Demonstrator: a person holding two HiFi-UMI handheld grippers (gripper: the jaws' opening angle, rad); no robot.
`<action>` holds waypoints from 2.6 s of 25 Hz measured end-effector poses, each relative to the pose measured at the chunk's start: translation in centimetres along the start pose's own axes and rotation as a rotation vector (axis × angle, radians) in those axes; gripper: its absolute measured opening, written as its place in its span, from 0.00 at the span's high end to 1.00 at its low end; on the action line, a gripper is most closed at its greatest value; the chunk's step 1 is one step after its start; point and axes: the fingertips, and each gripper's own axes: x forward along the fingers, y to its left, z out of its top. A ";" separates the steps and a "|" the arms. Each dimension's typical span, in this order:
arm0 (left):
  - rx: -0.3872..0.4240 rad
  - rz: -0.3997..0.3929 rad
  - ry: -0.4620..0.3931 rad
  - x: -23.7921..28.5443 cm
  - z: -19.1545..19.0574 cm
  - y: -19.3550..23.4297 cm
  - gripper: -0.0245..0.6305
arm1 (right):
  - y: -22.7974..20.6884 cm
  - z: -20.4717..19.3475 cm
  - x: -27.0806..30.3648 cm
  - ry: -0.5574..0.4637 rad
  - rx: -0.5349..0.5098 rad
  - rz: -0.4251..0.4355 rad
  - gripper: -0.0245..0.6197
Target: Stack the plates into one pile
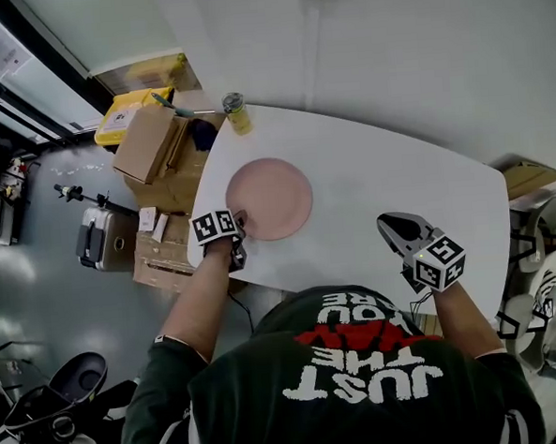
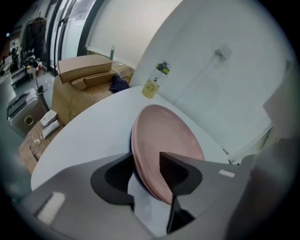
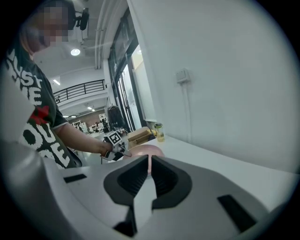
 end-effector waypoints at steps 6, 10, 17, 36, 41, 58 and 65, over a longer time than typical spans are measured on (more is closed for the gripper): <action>-0.056 -0.018 -0.100 -2.6 -0.6 -0.1 0.61 | -0.9 0.0 -2.7 -0.056 0.021 -0.011 0.95; -0.105 -0.043 -0.287 -7.6 -1.0 -0.6 0.62 | -2.2 -0.2 -5.9 -0.097 0.015 -0.001 0.95; -0.002 -0.224 -0.443 -14.0 -6.5 -10.7 0.87 | -5.2 -1.9 -10.0 -0.146 0.030 0.072 0.95; 0.529 -0.663 -0.350 -22.8 3.8 -4.8 0.95 | 8.8 2.7 6.3 -0.232 0.182 -0.160 0.95; 0.584 -0.754 -0.332 -24.7 6.2 -4.3 0.95 | 13.2 4.2 9.2 -0.223 0.183 -0.209 0.95; 0.621 -0.821 -0.371 -26.7 7.3 -7.1 0.95 | 14.9 5.4 9.4 -0.189 0.103 -0.288 0.95; 0.601 -0.819 -0.362 -26.5 7.5 -5.9 0.95 | 15.1 5.0 9.2 -0.174 0.120 -0.315 0.95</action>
